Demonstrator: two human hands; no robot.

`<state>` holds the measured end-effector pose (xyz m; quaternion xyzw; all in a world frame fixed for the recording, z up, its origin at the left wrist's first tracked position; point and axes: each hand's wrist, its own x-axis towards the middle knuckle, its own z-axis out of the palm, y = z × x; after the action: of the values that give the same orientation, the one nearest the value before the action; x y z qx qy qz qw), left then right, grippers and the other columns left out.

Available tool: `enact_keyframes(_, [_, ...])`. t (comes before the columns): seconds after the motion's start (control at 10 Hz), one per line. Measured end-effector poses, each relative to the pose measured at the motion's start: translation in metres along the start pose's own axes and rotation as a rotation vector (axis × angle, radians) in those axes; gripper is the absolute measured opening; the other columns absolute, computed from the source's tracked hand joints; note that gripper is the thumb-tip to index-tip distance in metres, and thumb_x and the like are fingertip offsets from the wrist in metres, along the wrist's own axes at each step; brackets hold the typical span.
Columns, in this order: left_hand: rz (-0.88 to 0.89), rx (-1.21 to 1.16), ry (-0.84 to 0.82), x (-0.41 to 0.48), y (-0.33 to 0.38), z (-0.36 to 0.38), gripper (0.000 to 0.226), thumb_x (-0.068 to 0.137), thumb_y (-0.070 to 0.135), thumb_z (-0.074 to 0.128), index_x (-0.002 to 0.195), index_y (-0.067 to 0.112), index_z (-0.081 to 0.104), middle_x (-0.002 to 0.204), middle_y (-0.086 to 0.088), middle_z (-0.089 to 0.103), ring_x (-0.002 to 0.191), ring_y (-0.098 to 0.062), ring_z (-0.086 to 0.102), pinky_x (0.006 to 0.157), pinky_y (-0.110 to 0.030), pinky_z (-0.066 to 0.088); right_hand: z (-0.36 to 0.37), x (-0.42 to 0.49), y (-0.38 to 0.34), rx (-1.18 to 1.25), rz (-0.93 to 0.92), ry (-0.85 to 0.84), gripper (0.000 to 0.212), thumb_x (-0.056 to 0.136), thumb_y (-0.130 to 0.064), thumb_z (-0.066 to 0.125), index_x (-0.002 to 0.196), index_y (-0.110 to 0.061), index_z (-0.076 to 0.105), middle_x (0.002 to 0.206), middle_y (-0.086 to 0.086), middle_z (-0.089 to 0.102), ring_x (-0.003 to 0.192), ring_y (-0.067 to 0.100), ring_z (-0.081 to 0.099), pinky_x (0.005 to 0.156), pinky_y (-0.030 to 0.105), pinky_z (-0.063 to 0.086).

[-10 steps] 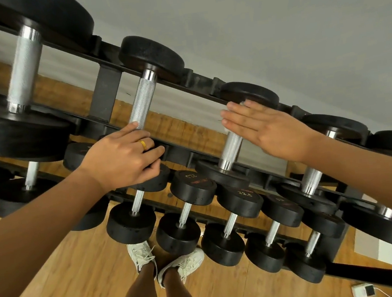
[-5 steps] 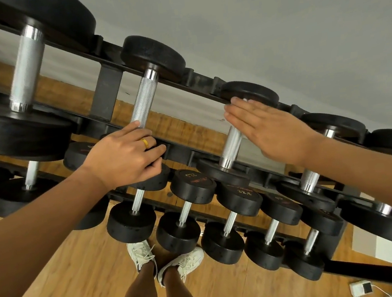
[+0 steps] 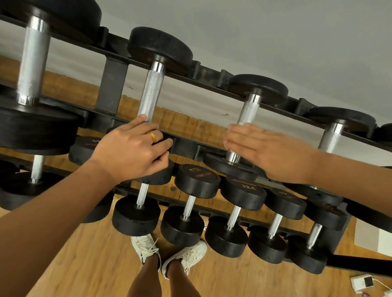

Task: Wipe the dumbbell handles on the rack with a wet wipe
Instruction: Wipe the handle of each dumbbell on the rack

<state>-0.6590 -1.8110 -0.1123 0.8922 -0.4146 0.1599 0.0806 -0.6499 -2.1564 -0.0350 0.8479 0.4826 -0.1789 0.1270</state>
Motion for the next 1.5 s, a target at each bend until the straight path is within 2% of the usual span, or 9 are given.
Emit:
enact_keyframes(0.2, [-0.001, -0.001, 0.004, 0.000, 0.000, 0.000, 0.032, 0.102, 0.026, 0.051, 0.106, 0.011, 0.079, 0.094, -0.011, 0.077, 0.103, -0.033, 0.073, 0.107, -0.050, 0.050, -0.001, -0.010, 0.016, 0.058, 0.007, 0.013, 0.089, 0.075, 0.007, 0.028, 0.159, -0.015, 0.008, 0.167, 0.005, 0.005, 0.155, 0.023, -0.003, 0.125, 0.040, 0.000])
enact_keyframes(0.4, [0.000, 0.008, 0.005, 0.000, 0.001, 0.000, 0.032, 0.102, 0.026, 0.052, 0.106, 0.011, 0.079, 0.094, -0.011, 0.077, 0.103, -0.033, 0.073, 0.107, -0.050, 0.050, 0.015, -0.004, -0.007, 0.012, -0.105, 0.030, 0.070, 0.092, -0.004, 0.050, 0.157, -0.009, 0.025, 0.165, 0.011, 0.022, 0.153, 0.026, 0.012, 0.124, 0.040, 0.005])
enact_keyframes(0.5, [0.001, 0.008, 0.007, 0.000, 0.000, 0.000, 0.032, 0.102, 0.026, 0.052, 0.106, 0.011, 0.079, 0.094, -0.012, 0.077, 0.103, -0.033, 0.073, 0.107, -0.050, 0.050, 0.003, -0.003, 0.009, -0.035, -0.161, 0.003, 0.071, 0.089, -0.004, 0.034, 0.159, -0.012, 0.020, 0.166, 0.009, 0.014, 0.154, 0.026, 0.007, 0.124, 0.040, 0.001])
enact_keyframes(0.6, [0.003, 0.006, 0.021, 0.001, 0.000, 0.000, 0.032, 0.102, 0.025, 0.052, 0.104, 0.011, 0.080, 0.092, -0.011, 0.077, 0.100, -0.033, 0.073, 0.105, -0.050, 0.051, -0.006, -0.004, 0.025, -0.036, -0.039, 0.001, 0.083, 0.082, 0.002, 0.030, 0.160, -0.011, 0.006, 0.167, 0.009, 0.001, 0.154, 0.027, -0.004, 0.127, 0.043, 0.003])
enact_keyframes(0.8, [-0.007, -0.002, 0.002, 0.000, 0.001, 0.002, 0.035, 0.104, 0.026, 0.048, 0.107, 0.011, 0.079, 0.094, -0.012, 0.077, 0.103, -0.034, 0.073, 0.106, -0.051, 0.051, -0.013, 0.008, 0.038, -0.124, 0.133, 0.046, 0.082, 0.078, -0.003, 0.040, 0.157, -0.001, 0.018, 0.164, 0.019, 0.017, 0.154, 0.032, 0.009, 0.124, 0.048, 0.017])
enact_keyframes(1.1, [-0.027, -0.009, 0.001, -0.001, 0.003, 0.005, 0.037, 0.103, 0.027, 0.046, 0.105, 0.010, 0.079, 0.100, -0.013, 0.077, 0.111, -0.034, 0.069, 0.109, -0.051, 0.048, -0.008, 0.002, 0.023, -0.082, 0.072, -0.046, 0.077, 0.082, 0.004, 0.032, 0.158, -0.004, 0.015, 0.164, 0.018, 0.018, 0.154, 0.033, 0.008, 0.124, 0.051, 0.017])
enact_keyframes(1.3, [-0.035, -0.008, 0.000, 0.000, 0.002, 0.004, 0.040, 0.104, 0.028, 0.043, 0.104, 0.010, 0.079, 0.104, -0.013, 0.077, 0.115, -0.034, 0.068, 0.110, -0.050, 0.047, -0.027, 0.003, 0.030, -0.077, 0.083, -0.074, 0.085, 0.079, 0.005, 0.037, 0.159, -0.009, 0.012, 0.166, 0.013, 0.012, 0.154, 0.027, 0.005, 0.123, 0.041, 0.002])
enact_keyframes(1.4, [-0.034, -0.015, 0.010, 0.002, 0.005, 0.002, 0.038, 0.103, 0.026, 0.044, 0.103, 0.010, 0.079, 0.103, -0.013, 0.077, 0.113, -0.033, 0.068, 0.109, -0.050, 0.048, -0.030, 0.003, 0.027, -0.090, 0.183, -0.040, 0.089, 0.077, 0.008, 0.046, 0.159, -0.007, 0.014, 0.165, 0.016, 0.015, 0.154, 0.029, 0.006, 0.123, 0.042, 0.004])
enact_keyframes(1.5, [-0.028, -0.034, 0.007, 0.001, 0.003, 0.001, 0.038, 0.103, 0.027, 0.045, 0.106, 0.010, 0.079, 0.103, -0.012, 0.077, 0.114, -0.033, 0.068, 0.108, -0.050, 0.049, -0.017, 0.005, -0.008, -0.067, 0.082, -0.069, 0.075, 0.080, -0.002, 0.039, 0.154, -0.004, 0.029, 0.160, 0.019, 0.029, 0.151, 0.032, 0.021, 0.122, 0.046, 0.013])
